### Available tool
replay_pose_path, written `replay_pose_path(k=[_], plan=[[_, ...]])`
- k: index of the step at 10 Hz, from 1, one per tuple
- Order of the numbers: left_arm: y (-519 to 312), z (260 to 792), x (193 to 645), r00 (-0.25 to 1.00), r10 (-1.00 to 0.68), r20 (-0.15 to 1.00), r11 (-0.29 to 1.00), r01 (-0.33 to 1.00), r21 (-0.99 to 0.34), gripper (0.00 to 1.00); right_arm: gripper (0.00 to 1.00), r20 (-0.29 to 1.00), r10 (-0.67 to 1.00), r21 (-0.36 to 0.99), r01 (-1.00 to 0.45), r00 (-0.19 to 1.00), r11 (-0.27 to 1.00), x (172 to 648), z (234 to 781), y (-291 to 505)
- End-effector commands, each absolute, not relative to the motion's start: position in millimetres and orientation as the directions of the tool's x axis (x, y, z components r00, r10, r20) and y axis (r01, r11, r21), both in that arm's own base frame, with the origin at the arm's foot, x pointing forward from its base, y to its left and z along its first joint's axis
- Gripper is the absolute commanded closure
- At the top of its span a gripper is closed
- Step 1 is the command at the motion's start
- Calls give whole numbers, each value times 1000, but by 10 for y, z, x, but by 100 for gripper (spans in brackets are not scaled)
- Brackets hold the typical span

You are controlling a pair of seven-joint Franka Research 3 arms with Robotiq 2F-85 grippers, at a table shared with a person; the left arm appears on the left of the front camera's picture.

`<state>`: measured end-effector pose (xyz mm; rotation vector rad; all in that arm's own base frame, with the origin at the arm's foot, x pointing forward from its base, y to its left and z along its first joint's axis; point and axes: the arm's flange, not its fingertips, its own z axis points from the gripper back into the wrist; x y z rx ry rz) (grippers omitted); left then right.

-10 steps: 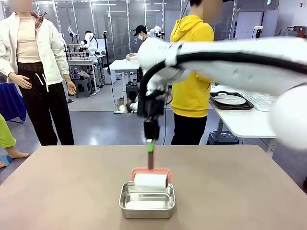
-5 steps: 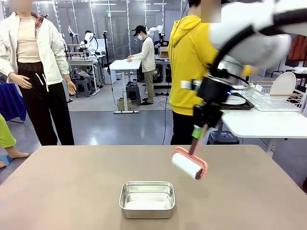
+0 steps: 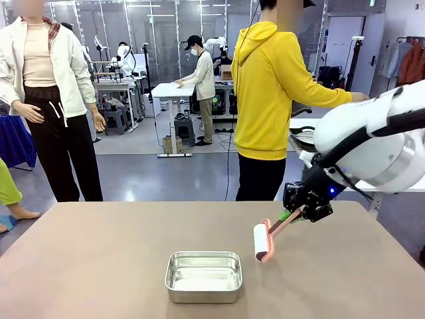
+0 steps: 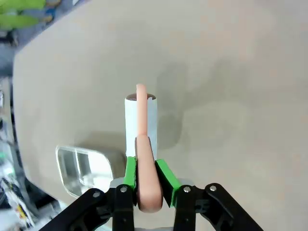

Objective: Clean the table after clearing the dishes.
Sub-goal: When the right (or left) Handle tray is removed, use the right hand (or left hand) to clean the right (or left) side of the table with the Lint Roller.

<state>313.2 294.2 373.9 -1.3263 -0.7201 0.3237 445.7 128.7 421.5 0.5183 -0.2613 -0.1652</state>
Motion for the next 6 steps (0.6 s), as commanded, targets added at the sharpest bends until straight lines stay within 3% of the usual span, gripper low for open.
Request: replay_pose_path(k=[1,2,5,6], plan=[[2967,3797,3118,751,599,278,223,176,-959,0,84,229,-177,545,25,957,838,4702,4114,1491],[2967,3797,3118,751,599,278,223,176,-959,0,84,204,-221,508,90,954,856,4457,4215,1287],[2967,3797,3118,751,599,278,223,176,-959,0,84,204,-221,508,90,954,856,4457,4215,1287],[2967,3797,3118,751,599,278,223,176,-959,0,77,207,-226,518,90,952,851,4551,4151,1316]])
